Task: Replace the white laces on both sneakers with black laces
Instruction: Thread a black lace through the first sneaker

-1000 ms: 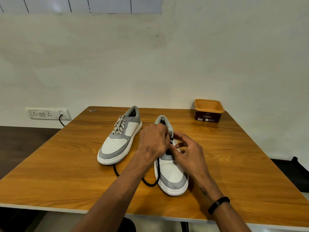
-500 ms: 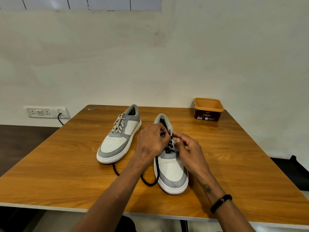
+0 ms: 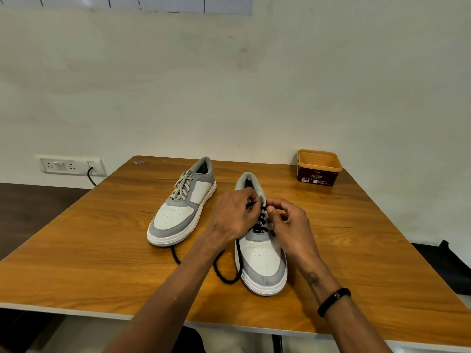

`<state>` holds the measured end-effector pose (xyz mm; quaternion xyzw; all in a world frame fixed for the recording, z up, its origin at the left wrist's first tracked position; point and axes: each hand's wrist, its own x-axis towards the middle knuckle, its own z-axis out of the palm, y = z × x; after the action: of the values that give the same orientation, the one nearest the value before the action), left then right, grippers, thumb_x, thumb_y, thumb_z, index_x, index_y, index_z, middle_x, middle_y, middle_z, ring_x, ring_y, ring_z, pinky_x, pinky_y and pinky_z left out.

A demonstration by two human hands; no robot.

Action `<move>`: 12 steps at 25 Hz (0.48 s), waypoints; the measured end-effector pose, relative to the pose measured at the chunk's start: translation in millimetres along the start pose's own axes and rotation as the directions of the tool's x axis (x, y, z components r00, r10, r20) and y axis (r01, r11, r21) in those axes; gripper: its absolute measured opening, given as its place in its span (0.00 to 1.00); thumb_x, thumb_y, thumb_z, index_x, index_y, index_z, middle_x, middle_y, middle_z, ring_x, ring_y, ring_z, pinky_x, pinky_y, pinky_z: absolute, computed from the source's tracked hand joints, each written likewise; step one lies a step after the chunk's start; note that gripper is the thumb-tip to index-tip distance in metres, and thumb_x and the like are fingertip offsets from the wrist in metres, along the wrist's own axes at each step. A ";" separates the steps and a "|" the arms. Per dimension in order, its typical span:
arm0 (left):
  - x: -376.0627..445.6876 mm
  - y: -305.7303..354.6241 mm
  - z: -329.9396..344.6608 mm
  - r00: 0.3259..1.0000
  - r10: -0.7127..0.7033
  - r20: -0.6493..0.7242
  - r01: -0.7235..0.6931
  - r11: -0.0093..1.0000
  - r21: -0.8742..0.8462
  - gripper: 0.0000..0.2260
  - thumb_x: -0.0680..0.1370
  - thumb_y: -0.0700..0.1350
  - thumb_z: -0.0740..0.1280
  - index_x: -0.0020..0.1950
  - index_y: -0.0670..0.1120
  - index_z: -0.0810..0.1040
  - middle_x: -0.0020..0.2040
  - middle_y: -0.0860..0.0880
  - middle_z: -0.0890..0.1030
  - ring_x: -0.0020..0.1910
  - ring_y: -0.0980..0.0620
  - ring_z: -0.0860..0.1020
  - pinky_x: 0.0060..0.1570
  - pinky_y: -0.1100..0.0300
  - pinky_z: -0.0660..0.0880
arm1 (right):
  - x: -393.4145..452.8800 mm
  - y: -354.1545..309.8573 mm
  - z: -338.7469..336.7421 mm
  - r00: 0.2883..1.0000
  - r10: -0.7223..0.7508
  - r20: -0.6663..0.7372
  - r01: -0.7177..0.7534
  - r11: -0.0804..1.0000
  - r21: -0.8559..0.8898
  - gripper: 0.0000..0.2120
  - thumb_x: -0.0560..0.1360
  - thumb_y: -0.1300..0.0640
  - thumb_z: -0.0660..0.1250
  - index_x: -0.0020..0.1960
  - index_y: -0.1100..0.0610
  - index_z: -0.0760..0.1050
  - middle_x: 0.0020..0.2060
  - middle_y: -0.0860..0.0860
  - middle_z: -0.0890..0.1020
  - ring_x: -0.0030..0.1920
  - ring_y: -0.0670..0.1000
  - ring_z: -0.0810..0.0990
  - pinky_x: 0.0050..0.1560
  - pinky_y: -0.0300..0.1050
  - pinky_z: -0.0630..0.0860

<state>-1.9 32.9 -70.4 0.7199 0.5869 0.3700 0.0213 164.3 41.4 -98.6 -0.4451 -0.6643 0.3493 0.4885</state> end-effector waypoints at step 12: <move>6.0 2.4 -2.8 0.999 0.029 0.040 -0.035 0.988 0.151 0.07 0.83 0.52 0.65 0.56 0.51 0.81 0.47 0.49 0.85 0.44 0.48 0.81 0.42 0.50 0.80 | 1.4 -0.6 5.2 0.998 0.035 -0.043 -0.035 0.999 -0.015 0.08 0.84 0.56 0.67 0.60 0.51 0.83 0.50 0.43 0.87 0.49 0.41 0.86 0.47 0.40 0.84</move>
<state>-1.2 36.2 -64.2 0.7356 0.6012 0.3109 -0.0282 159.0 42.3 -99.1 -0.4676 -0.6486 0.3432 0.4929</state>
